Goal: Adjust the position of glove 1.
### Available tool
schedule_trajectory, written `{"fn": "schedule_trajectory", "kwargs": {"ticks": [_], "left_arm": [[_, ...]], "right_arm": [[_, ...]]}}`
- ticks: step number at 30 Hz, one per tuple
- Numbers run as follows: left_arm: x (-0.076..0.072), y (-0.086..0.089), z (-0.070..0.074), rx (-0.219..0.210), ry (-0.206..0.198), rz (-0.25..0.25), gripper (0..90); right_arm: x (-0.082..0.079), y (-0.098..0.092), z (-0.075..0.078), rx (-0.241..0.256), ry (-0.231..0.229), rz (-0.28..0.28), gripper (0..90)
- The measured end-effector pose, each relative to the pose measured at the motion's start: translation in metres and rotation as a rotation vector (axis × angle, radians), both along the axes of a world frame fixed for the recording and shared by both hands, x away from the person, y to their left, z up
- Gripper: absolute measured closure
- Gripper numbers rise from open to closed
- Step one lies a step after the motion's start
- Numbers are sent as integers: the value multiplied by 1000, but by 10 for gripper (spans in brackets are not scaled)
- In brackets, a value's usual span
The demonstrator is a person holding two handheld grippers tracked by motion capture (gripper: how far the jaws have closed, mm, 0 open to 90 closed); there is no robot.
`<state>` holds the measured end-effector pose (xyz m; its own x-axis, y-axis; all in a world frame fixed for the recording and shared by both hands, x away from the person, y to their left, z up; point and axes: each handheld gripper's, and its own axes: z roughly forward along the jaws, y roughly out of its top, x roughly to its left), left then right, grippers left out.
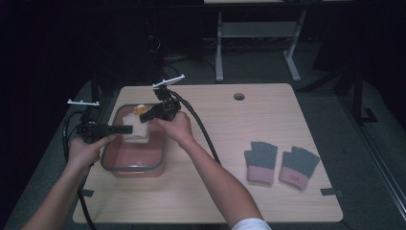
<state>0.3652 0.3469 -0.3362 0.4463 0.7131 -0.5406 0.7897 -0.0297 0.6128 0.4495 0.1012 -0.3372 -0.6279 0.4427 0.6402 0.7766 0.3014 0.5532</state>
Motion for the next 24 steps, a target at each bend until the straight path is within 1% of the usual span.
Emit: {"fn": "schedule_trajectory", "kwargs": {"ticks": [4,5,7,9,15,17,19,21,24], "left_arm": [[1,1,-8,5,17,1,703],[1,1,-10,0,24,9,703],[2,1,-14,4,33,13,704],[3,0,-18,12,44,16,703],[5,-2,-30,47,72,16,702],[5,-4,-33,64,83,17,702],[5,-7,-36,92,94,14,702],[5,-8,-39,102,106,12,702],[6,-8,-44,111,125,2,701]], "right_arm": [[2,2,-9,-4,16,0,810],[2,3,-12,-6,23,1,810],[3,3,-17,-13,26,1,810],[4,4,-21,-17,45,-2,810],[6,6,-39,-32,76,-4,808],[5,6,-46,-35,82,-6,809],[6,7,-51,-45,91,-2,808],[5,7,-56,-53,104,-2,805],[4,9,-60,-85,96,1,799]]}}
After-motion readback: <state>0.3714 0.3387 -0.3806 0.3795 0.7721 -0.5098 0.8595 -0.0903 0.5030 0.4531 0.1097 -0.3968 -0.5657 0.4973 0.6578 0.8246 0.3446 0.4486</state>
